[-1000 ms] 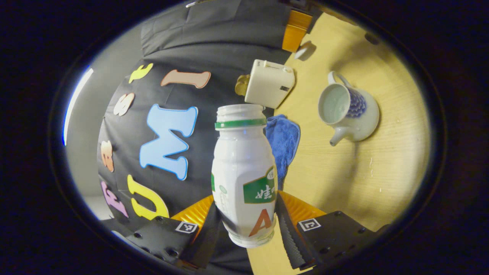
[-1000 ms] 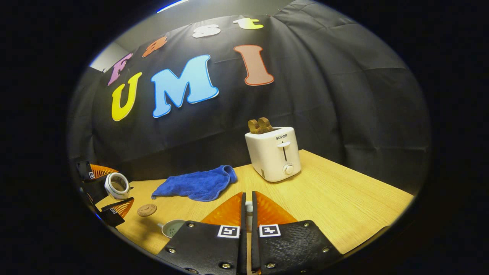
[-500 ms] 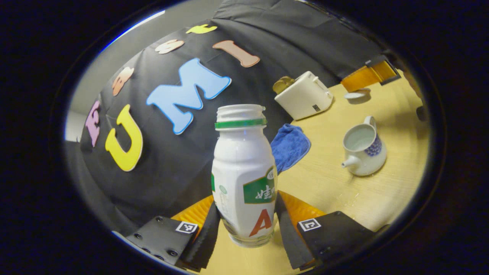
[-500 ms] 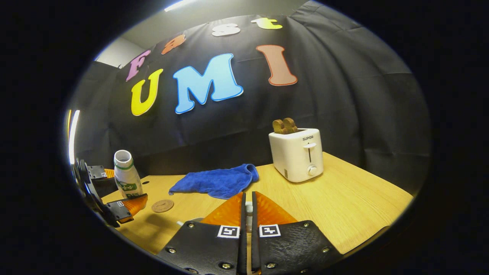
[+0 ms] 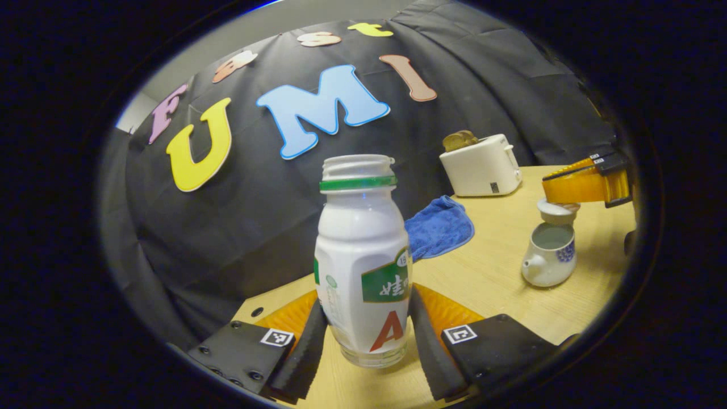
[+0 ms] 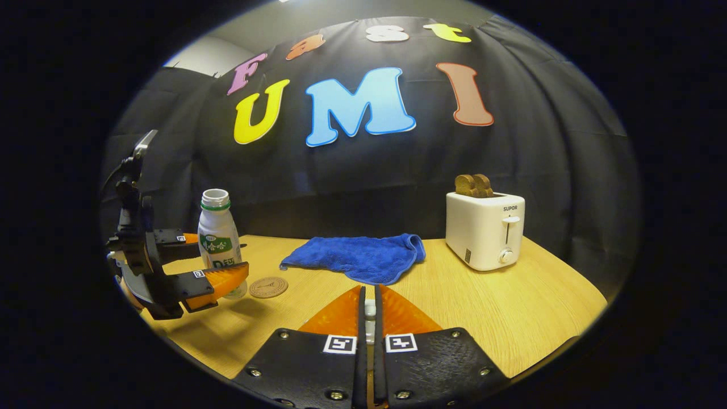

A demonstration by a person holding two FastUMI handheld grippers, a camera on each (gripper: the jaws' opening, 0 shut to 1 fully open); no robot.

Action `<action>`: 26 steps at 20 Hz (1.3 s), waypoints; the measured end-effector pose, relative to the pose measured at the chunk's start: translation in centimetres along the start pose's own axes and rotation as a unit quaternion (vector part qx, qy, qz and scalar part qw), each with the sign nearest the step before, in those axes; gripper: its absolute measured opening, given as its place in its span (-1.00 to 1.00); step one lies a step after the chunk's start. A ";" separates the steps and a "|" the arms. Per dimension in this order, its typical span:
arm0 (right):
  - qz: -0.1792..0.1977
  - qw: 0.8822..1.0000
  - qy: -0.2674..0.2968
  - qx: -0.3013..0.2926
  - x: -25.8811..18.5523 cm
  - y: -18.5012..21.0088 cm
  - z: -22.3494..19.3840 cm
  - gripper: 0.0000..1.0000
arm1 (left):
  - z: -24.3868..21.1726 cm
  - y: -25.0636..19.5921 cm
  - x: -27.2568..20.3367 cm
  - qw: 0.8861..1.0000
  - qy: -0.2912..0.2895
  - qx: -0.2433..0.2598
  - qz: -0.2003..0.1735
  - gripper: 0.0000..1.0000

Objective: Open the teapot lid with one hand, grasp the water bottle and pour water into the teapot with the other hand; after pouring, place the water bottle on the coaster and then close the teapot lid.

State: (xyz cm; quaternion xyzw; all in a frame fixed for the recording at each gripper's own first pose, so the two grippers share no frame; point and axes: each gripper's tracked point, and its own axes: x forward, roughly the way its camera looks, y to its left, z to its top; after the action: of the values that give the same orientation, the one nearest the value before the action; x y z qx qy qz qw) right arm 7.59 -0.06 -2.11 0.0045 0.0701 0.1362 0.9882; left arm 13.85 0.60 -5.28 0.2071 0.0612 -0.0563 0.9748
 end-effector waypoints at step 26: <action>-0.016 0.998 0.018 -0.052 1.4 1.3 -2.8 -0.78 | -1.2 4.0 -0.8 0.989 -0.012 -0.146 0.010 0.73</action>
State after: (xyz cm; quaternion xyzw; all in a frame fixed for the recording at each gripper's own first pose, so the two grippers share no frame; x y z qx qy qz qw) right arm 8.20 1.55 -5.05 -0.0505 0.0808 0.1237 0.9877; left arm 13.48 4.76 -4.69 0.0622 0.0547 -0.0400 0.9958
